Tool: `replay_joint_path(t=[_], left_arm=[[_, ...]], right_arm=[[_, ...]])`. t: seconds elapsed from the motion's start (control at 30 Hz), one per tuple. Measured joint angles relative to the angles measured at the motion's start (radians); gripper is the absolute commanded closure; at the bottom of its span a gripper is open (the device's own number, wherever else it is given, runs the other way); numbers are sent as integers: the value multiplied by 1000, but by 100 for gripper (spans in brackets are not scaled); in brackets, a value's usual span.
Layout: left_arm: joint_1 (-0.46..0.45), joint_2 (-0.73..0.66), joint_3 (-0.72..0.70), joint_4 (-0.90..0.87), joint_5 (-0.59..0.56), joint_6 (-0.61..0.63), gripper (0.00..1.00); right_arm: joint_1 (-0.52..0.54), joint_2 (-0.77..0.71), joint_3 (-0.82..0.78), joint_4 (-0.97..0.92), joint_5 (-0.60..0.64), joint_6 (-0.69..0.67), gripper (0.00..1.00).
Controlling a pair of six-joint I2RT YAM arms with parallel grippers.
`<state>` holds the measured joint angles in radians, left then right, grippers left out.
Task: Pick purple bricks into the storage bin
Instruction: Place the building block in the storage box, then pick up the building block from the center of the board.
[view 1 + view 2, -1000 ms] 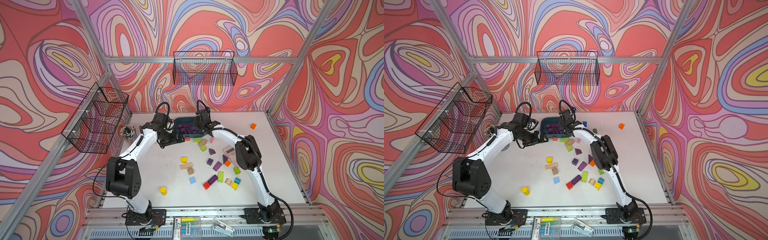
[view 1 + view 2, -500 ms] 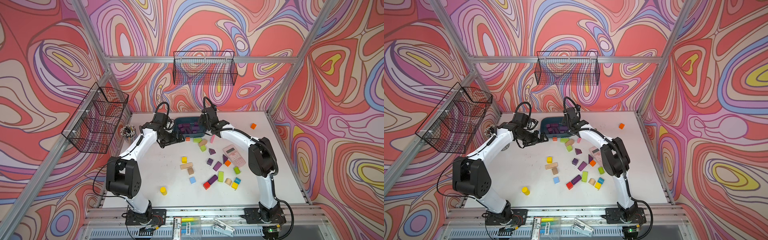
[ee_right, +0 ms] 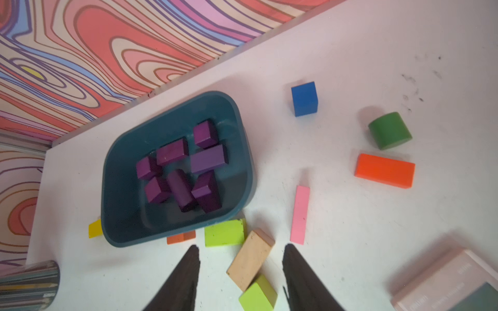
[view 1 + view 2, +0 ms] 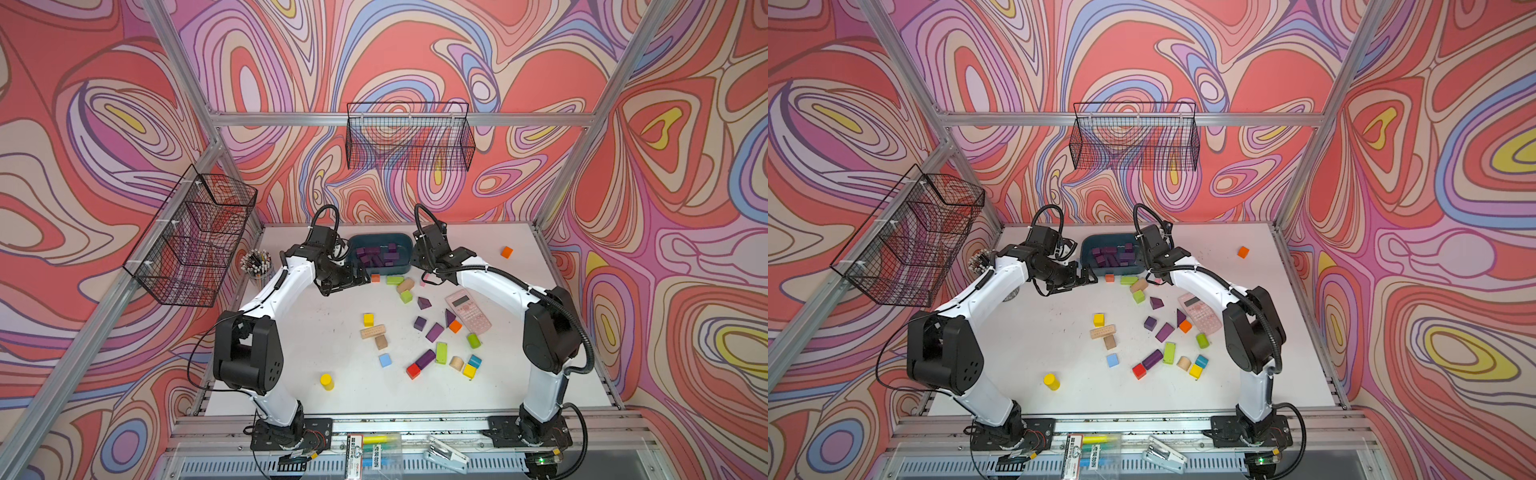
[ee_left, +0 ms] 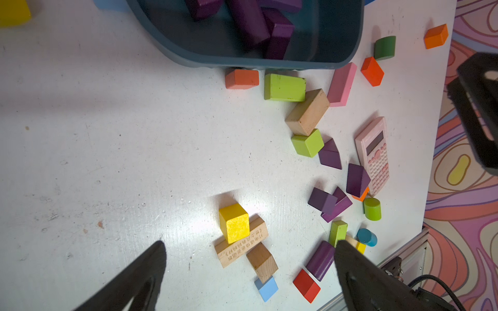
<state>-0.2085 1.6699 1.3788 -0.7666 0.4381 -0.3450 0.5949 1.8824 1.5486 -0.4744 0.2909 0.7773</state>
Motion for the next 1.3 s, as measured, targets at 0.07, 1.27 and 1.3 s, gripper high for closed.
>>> replay_joint_path(t=[0.07, 1.27, 1.3], left_arm=[[0, 1, 0, 0, 1, 0, 0], [0, 1, 0, 16, 29, -19, 0], [0, 1, 0, 15, 29, -19, 0]], right_arm=[[13, -17, -19, -36, 8, 0, 47], [157, -71, -138, -388, -164, -323, 42], [157, -66, -135, -389, -177, -352, 42]])
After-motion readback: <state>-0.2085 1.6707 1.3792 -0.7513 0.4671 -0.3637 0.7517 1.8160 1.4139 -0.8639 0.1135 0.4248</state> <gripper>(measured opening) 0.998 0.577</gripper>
